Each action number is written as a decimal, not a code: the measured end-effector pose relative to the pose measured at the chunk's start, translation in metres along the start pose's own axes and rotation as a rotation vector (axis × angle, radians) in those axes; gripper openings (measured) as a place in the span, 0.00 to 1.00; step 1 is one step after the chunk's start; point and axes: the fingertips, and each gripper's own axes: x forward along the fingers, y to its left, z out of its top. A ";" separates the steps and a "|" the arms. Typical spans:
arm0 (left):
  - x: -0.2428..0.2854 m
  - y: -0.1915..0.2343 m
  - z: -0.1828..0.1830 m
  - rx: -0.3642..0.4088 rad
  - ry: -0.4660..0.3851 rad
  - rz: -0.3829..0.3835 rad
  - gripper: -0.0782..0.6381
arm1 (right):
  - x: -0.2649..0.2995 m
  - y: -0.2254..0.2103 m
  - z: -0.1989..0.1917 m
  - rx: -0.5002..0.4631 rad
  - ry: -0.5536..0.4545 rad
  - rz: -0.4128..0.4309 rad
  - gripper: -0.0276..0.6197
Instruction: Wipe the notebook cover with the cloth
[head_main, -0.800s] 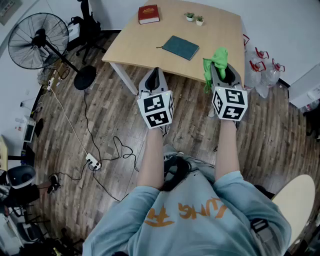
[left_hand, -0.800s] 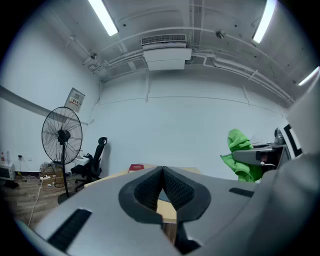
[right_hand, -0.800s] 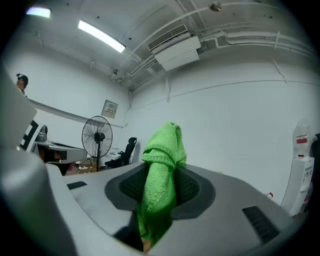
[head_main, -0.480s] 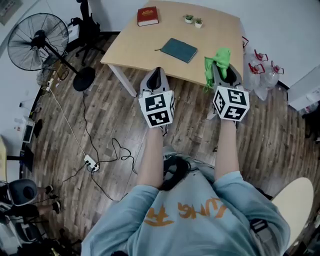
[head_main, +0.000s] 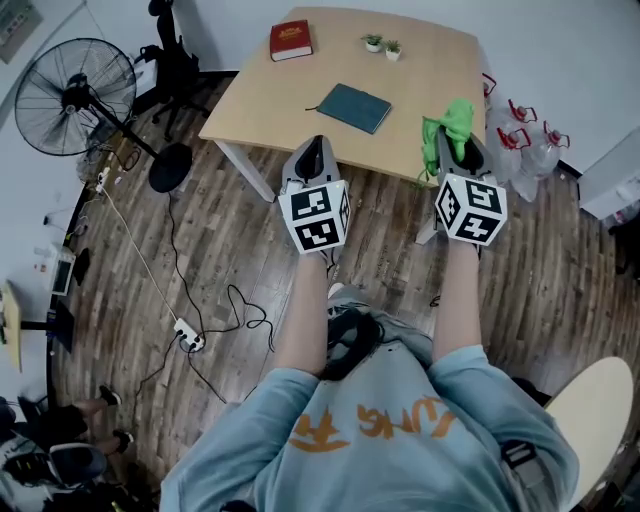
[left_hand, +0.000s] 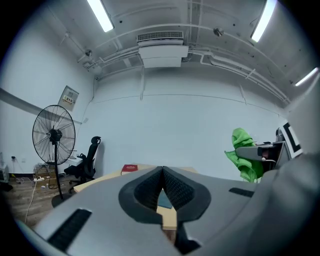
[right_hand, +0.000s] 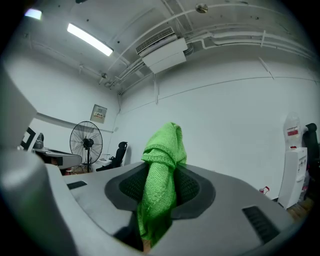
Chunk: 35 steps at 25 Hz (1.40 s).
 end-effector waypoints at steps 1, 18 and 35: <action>0.003 0.000 -0.001 0.000 0.005 -0.001 0.13 | 0.002 -0.002 -0.002 0.001 0.004 -0.002 0.23; 0.116 0.043 -0.051 -0.060 0.102 0.004 0.13 | 0.114 -0.014 -0.040 0.022 0.040 -0.030 0.23; 0.298 0.176 -0.123 -0.182 0.290 0.056 0.13 | 0.347 0.062 -0.123 0.009 0.263 0.101 0.23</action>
